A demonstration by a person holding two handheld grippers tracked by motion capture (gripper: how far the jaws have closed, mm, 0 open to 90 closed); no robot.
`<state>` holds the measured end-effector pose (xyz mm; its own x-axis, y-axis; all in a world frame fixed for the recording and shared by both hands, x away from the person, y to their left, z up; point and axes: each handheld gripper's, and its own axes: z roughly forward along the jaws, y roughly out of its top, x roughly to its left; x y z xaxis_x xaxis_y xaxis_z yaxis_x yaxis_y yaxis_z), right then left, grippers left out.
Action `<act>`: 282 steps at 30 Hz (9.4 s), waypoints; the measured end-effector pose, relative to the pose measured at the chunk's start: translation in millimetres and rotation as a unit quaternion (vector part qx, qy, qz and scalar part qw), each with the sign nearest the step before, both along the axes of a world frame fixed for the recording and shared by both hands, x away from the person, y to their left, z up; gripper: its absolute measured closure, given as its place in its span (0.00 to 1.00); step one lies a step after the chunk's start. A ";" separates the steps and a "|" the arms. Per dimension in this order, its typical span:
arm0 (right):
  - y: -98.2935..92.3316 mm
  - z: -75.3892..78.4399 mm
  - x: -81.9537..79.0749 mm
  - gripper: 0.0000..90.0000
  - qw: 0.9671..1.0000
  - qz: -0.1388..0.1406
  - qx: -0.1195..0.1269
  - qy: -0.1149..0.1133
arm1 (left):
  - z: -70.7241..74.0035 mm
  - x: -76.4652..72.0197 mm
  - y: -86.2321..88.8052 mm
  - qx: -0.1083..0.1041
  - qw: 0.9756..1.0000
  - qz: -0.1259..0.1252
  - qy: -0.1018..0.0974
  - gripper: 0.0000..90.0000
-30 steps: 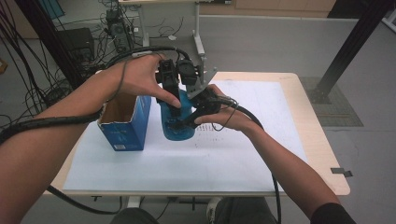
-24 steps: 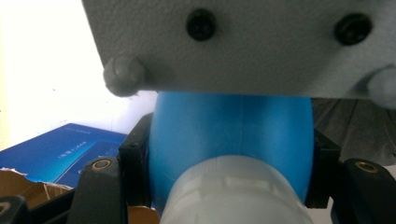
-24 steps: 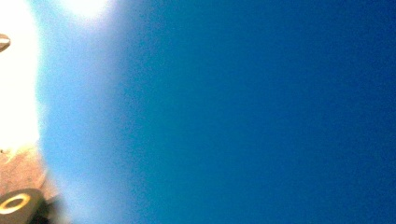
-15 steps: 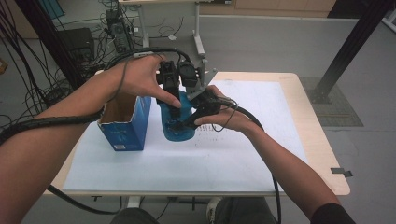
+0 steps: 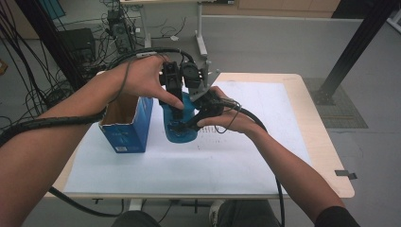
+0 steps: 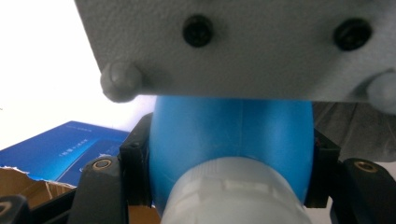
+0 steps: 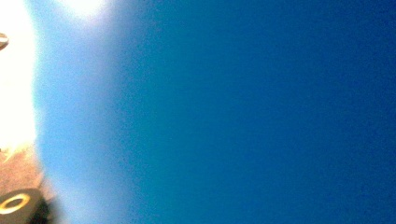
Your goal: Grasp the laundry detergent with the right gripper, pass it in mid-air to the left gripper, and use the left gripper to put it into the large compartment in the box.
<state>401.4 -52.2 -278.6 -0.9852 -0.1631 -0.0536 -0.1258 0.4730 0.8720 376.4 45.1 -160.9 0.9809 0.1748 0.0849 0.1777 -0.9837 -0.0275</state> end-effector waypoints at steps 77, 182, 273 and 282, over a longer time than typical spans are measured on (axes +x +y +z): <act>1.4 -0.9 0.3 0.46 1.000 0.006 0.010 0.007 | 1.4 -1.6 1.0 0.001 1.000 0.004 0.002 0.42; -209.3 43.4 26.1 0.02 0.932 -0.273 -0.239 0.008 | 139.1 60.8 175.4 -0.061 0.778 0.622 -0.062 0.42; -191.5 27.9 38.0 0.02 0.916 -0.272 -0.295 -0.007 | -90.7 93.5 183.2 -0.047 0.788 0.613 -0.027 0.42; -191.1 26.0 40.8 0.02 0.915 -0.273 -0.296 -0.006 | -102.2 92.2 179.9 -0.043 0.793 0.607 -0.027 0.42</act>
<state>442.1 -243.3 -252.5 -0.9287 0.3487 -0.1263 0.2621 0.8580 0.4418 468.6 224.9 -263.0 0.0810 0.9950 0.0577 0.9938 -0.0850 0.0712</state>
